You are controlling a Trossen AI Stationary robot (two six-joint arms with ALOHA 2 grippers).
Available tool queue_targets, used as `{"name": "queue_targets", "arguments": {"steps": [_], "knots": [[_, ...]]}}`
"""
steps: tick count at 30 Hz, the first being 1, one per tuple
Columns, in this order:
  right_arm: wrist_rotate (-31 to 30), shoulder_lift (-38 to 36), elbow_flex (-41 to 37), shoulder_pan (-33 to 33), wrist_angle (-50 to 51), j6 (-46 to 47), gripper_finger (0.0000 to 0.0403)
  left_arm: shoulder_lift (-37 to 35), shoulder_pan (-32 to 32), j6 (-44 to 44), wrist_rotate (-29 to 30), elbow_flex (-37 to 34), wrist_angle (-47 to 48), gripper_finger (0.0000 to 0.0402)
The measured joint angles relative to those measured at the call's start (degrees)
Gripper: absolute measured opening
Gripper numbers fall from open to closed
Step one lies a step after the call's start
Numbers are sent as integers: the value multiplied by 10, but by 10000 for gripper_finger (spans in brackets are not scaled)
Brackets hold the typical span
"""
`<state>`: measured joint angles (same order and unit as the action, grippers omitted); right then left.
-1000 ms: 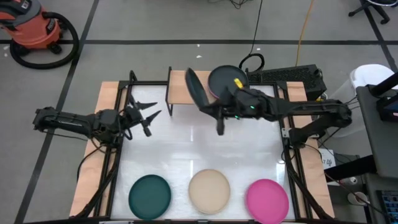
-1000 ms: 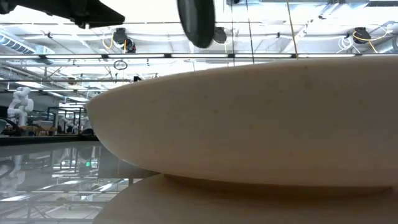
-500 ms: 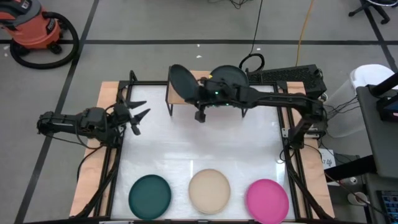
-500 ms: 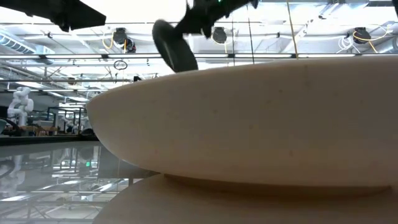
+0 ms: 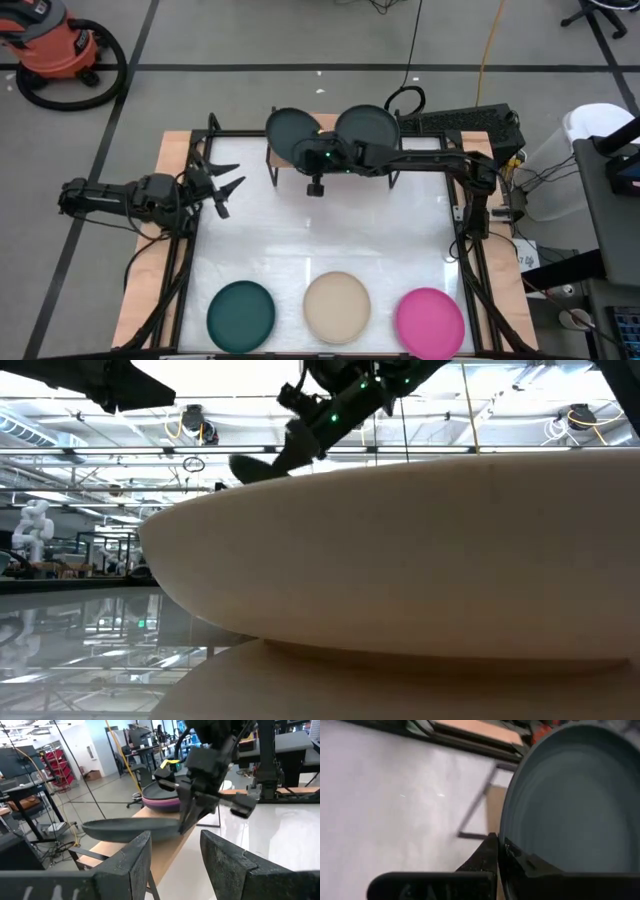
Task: Place and stack plates onto a shelf
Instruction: Put the black plate on the shelf, then stack the light brown plate on top of the black plate on the shelf
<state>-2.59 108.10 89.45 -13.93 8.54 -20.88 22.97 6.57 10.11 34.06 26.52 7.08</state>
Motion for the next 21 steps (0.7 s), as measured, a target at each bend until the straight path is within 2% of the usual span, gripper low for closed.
{"name": "queue_targets", "arguments": {"steps": [3,9,13,17,21], "knots": [[-35,8,0,0,-1,0,5,7,0,0,0,0,-1,175],[-34,9,0,0,10,2,39,15,0,0,0,0,-1,175],[-34,9,0,0,12,8,72,14,0,-6,0,0,-1,175],[-35,0,-1,5,19,10,110,14,0,-48,0,0,-12,175],[-34,-34,-1,20,17,22,139,26,19,-53,-25,0,-42,175]]}}
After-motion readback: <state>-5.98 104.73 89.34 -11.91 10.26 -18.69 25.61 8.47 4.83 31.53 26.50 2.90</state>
